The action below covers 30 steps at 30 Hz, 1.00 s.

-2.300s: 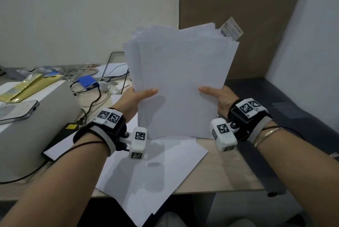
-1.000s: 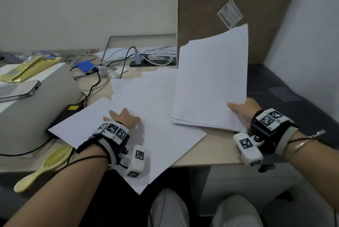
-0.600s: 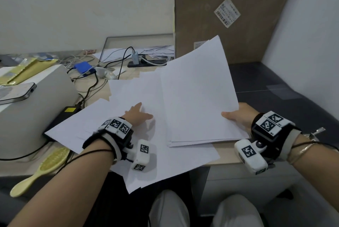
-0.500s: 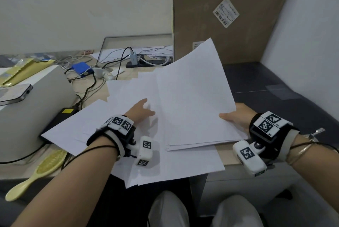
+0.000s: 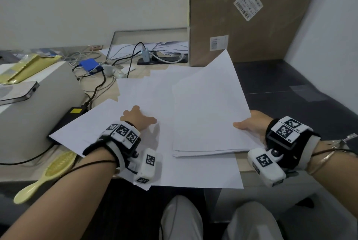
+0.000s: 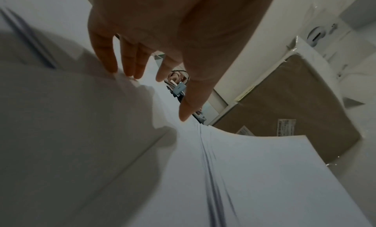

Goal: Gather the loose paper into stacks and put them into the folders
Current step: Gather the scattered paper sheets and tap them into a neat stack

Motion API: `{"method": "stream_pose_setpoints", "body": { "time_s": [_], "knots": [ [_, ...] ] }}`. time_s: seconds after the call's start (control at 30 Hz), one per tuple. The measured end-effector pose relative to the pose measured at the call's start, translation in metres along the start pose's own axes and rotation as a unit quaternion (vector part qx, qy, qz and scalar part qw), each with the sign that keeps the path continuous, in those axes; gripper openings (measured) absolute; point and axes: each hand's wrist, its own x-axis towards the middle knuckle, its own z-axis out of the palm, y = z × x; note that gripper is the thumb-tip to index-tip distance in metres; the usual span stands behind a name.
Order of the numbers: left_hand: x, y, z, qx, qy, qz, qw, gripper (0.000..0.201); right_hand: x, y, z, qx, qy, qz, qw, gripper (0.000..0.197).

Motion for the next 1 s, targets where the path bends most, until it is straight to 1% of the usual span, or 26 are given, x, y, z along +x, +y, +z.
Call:
{"method": "stream_pose_setpoints", "body": {
  "time_s": [0.1,0.17,0.23,0.3,0.4,0.43,0.47,0.5,0.53,0.57,0.6,0.63,0.7,0.8,0.83,0.9,1.0],
  "knots": [
    [0.000,0.002,-0.004,-0.041,-0.022,-0.030,0.998,0.089,0.000,0.001,0.005,-0.007,-0.001,0.000,1.000,0.034],
    [0.001,0.001,-0.010,-0.102,-0.034,-0.056,0.993,0.085,-0.002,0.002,0.006,-0.015,0.008,-0.005,1.000,0.035],
    [0.001,-0.003,-0.013,-0.214,-0.056,-0.083,0.972,0.082,-0.005,0.002,0.007,-0.016,0.018,-0.013,1.000,0.036],
    [0.004,-0.010,-0.013,-0.285,-0.072,-0.085,0.952,0.078,-0.007,0.002,0.007,-0.010,0.019,-0.020,1.000,0.037],
    [-0.008,-0.011,-0.014,-0.297,-0.101,-0.047,0.948,0.050,-0.010,0.002,0.007,-0.006,0.016,-0.022,1.000,0.037],
    [-0.013,-0.009,-0.014,-0.290,-0.117,-0.032,0.949,0.045,-0.011,0.002,0.007,-0.004,0.014,-0.021,1.000,0.036],
    [-0.017,-0.007,-0.015,-0.277,-0.141,-0.019,0.950,0.043,-0.012,0.003,0.007,0.000,0.014,-0.021,1.000,0.035],
    [-0.019,-0.006,-0.014,-0.261,-0.163,-0.007,0.952,0.047,-0.012,0.003,0.007,0.002,0.014,-0.020,1.000,0.034],
    [-0.020,-0.006,-0.012,-0.246,-0.180,0.002,0.952,0.055,-0.012,0.004,0.007,0.004,0.012,-0.018,1.000,0.032],
    [-0.012,-0.010,-0.008,-0.234,-0.174,0.005,0.956,0.063,-0.012,0.005,0.007,0.011,0.010,-0.016,1.000,0.028],
    [-0.007,-0.013,-0.006,-0.229,-0.164,0.005,0.959,0.066,-0.012,0.007,0.006,0.021,0.008,-0.014,1.000,0.023],
    [0.002,-0.017,-0.004,-0.228,-0.140,0.003,0.964,0.064,-0.012,0.007,0.005,0.034,0.007,-0.014,0.999,0.019],
    [-0.006,-0.011,-0.011,-0.224,-0.090,0.012,0.970,0.056,-0.009,0.008,0.001,0.058,0.009,-0.015,0.998,0.019],
    [-0.003,-0.007,-0.022,-0.195,-0.007,0.016,0.981,0.028,-0.007,0.001,-0.006,0.090,0.010,-0.014,0.996,0.020],
    [0.002,-0.008,-0.024,-0.184,0.015,0.014,0.983,0.023,-0.005,-0.001,-0.008,0.096,0.012,-0.013,0.995,0.019],
    [0.011,-0.009,-0.028,-0.161,0.052,0.010,0.986,0.026,0.000,-0.004,-0.012,0.100,0.019,-0.013,0.995,0.021],
    [0.023,-0.009,-0.029,-0.120,0.074,0.003,0.990,0.035,0.008,-0.006,-0.014,0.098,0.025,-0.013,0.995,0.021]
  ]
}}
